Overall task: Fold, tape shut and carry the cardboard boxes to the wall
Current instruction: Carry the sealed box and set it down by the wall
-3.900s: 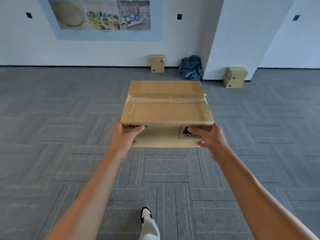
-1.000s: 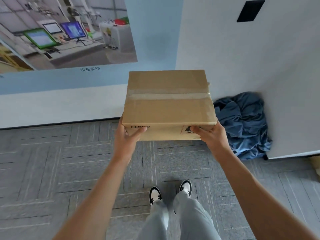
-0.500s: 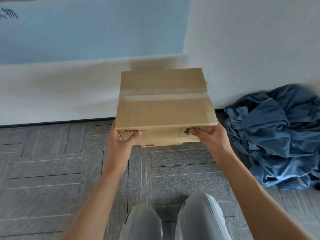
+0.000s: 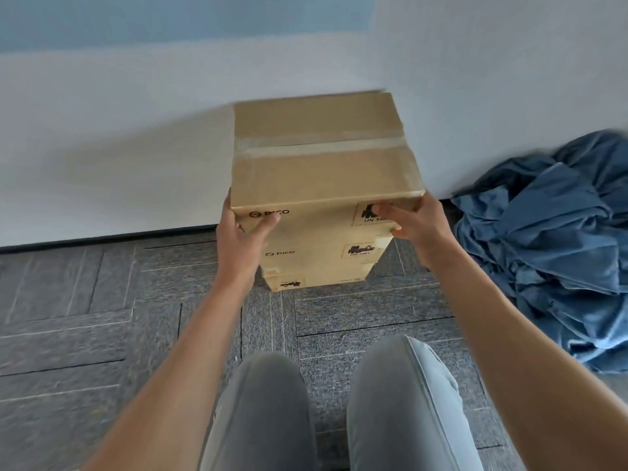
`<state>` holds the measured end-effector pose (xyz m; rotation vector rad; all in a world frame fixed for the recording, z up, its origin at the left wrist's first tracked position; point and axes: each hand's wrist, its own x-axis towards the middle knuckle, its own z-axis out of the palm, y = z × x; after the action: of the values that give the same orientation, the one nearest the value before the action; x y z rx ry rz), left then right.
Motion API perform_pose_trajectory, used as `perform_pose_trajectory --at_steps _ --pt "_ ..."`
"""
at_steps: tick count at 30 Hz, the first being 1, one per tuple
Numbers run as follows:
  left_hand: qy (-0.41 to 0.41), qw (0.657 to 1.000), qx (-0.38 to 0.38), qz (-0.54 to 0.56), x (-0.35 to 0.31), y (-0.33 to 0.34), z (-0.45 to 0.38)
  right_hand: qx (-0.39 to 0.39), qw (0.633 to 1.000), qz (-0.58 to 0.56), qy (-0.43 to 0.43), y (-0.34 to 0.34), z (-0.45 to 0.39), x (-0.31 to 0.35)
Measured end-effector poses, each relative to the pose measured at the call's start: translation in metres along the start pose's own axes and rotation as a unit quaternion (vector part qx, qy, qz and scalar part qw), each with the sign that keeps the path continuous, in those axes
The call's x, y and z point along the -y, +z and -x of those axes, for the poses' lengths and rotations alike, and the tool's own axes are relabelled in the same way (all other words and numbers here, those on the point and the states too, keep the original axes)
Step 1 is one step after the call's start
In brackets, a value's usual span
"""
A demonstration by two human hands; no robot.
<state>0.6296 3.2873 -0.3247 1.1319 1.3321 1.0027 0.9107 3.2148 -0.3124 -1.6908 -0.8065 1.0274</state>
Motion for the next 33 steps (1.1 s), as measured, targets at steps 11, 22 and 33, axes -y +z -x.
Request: perform_pose_trajectory --at_steps 11,22,33 --pt "0.013 1.0 -0.01 -0.013 0.007 0.002 -0.009 -0.012 1.0 0.01 -0.001 0.002 -0.011 -0.004" --pt "0.013 1.0 0.002 -0.003 0.009 -0.002 -0.006 -0.007 1.0 -0.009 -0.005 0.006 -0.004 -0.007" --pt "-0.017 0.998 0.01 -0.059 0.0 -0.011 -0.013 -0.016 0.999 0.032 0.03 0.002 0.0 -0.002"
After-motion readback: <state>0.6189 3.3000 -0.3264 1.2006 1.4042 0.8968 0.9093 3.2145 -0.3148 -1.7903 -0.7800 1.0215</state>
